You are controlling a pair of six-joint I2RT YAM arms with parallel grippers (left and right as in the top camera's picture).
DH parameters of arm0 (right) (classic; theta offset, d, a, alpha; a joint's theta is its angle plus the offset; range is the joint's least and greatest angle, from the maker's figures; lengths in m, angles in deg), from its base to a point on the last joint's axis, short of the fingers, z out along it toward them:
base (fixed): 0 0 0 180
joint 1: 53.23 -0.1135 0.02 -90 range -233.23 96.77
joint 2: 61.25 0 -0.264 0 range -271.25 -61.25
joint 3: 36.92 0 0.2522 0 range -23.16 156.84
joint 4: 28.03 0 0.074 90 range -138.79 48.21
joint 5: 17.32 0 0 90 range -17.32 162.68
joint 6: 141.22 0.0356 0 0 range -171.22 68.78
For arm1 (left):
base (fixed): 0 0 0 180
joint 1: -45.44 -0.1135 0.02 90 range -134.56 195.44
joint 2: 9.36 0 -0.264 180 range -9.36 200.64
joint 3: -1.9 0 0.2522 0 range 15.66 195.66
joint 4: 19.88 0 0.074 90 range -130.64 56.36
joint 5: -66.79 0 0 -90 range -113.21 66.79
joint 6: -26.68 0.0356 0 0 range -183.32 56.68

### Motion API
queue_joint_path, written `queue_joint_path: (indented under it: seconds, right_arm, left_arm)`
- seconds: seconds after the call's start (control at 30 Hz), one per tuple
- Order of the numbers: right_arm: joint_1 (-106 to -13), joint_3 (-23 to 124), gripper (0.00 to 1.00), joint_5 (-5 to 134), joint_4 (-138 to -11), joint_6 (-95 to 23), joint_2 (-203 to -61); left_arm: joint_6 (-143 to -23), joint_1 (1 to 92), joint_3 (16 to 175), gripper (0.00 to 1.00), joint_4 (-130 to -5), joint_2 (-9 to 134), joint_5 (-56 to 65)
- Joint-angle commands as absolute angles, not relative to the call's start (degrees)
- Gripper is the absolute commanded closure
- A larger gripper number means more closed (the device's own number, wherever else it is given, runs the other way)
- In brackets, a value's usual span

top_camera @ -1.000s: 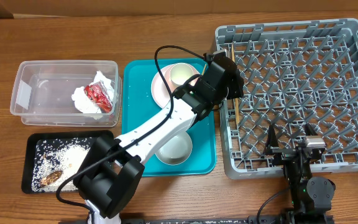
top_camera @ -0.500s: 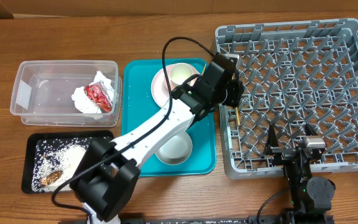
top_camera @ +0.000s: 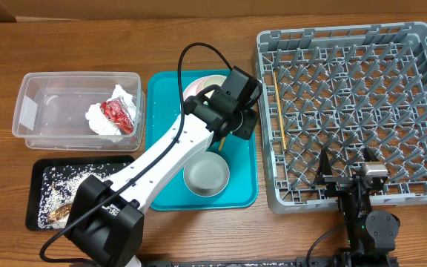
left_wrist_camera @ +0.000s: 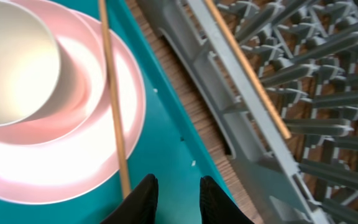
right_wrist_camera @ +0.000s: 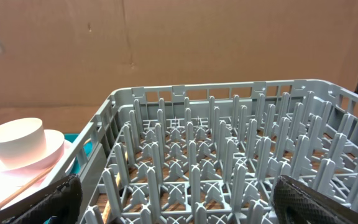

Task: Sort waste into correct bins and load items into the dishwasher

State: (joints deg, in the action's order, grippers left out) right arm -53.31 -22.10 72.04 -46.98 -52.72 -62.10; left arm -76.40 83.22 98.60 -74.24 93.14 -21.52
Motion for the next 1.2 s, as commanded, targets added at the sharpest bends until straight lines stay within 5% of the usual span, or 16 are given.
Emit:
queue_joint_path:
  seconds: [0.0,0.4,1.17]
  right_arm:
    - [-53.2,-22.69,0.0,71.93,-46.61,-52.78,-61.48]
    - [-53.2,-22.69,0.0,71.93,-46.61,-52.78,-61.48]
    - [-53.2,-22.69,0.0,71.93,-46.61,-52.78,-61.48]
  left_arm:
    - [-74.91,83.22,97.87,0.74,-74.15,95.19,-25.28]
    - [-75.94,82.06,97.87,0.8,-72.95,105.05,-28.1]
    - [-77.3,81.03,97.85,0.72,-69.98,107.98,-30.09]
